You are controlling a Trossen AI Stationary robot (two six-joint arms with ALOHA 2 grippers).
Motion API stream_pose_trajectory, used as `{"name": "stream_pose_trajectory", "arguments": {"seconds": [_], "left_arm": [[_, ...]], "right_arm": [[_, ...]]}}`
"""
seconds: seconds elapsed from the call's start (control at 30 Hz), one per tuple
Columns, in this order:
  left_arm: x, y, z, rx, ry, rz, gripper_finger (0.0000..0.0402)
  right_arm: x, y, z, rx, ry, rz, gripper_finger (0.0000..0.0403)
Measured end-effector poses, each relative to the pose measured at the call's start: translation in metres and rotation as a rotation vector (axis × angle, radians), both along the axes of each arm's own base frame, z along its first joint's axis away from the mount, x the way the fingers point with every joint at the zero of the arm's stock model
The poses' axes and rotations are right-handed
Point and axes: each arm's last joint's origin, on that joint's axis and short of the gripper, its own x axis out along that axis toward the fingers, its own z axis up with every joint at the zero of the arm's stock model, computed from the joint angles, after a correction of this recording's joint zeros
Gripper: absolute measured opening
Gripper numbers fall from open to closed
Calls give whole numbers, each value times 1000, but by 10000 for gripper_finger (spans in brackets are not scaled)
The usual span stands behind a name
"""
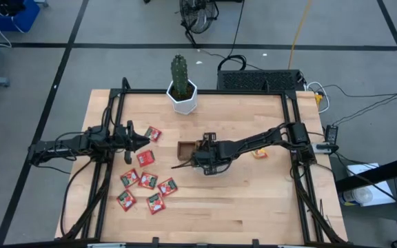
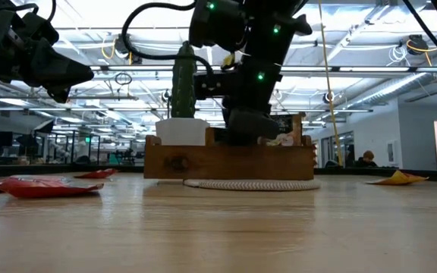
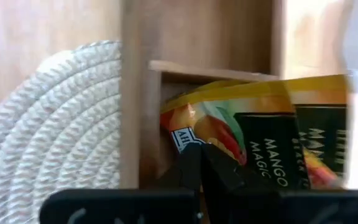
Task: Pick & Place Tea
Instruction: Put the orange tea bag into the middle section of the wooden organizer
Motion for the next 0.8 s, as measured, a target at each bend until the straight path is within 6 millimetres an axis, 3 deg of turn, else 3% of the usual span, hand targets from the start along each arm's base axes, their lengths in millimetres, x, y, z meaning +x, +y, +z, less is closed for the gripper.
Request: {"name": "stream_pose_trajectory", "arguments": {"seconds": [0.23,0.8], "left_arm": [[0,0,0,0,0,0,58],[0,0,0,0,0,0,58]], "right_arm": [[1,8,3,-154,-44,-15,0],[-2,18,2,-114,-40,-9,0]]}}
